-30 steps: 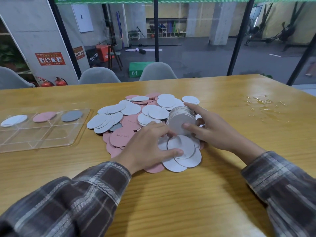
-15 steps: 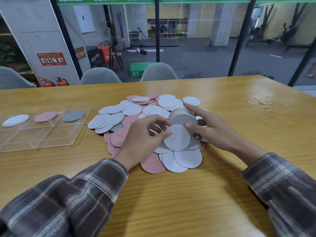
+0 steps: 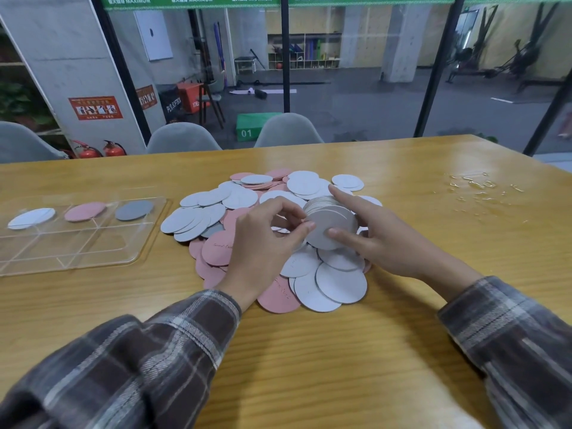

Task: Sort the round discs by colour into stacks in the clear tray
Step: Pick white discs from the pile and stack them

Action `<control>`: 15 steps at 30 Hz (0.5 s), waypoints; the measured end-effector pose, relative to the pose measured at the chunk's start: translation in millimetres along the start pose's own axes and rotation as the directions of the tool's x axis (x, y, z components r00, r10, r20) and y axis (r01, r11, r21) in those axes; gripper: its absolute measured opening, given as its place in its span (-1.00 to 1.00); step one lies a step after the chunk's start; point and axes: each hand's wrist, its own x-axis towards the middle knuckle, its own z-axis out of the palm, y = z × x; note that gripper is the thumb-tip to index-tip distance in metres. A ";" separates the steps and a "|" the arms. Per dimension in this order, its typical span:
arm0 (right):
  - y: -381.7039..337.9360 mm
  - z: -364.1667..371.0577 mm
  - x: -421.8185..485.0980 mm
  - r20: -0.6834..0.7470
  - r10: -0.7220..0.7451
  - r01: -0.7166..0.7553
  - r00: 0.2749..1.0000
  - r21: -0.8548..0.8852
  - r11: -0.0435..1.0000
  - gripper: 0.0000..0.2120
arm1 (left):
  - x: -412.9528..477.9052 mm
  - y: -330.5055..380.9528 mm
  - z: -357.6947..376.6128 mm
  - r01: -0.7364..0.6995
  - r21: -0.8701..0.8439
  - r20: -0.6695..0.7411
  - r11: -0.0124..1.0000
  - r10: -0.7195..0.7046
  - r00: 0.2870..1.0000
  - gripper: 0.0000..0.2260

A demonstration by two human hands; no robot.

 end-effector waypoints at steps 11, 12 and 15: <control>9.5 -5.9 5.1 -0.128 0.004 -0.014 0.992 -0.083 0.996 -0.35 | -8.5 -12.1 2.6 -0.301 0.197 0.448 0.933 0.187 0.874 -0.70; 10.3 -6.2 5.2 -0.137 0.008 -0.020 0.990 -0.085 0.996 -0.35 | -8.0 -11.0 3.0 -0.330 0.201 0.455 0.922 0.210 0.865 -0.71; 10.9 -6.0 5.8 -0.152 0.007 -0.020 0.988 -0.084 0.996 -0.36 | -7.2 -8.5 2.9 -0.376 0.222 0.461 0.900 0.243 0.853 -0.74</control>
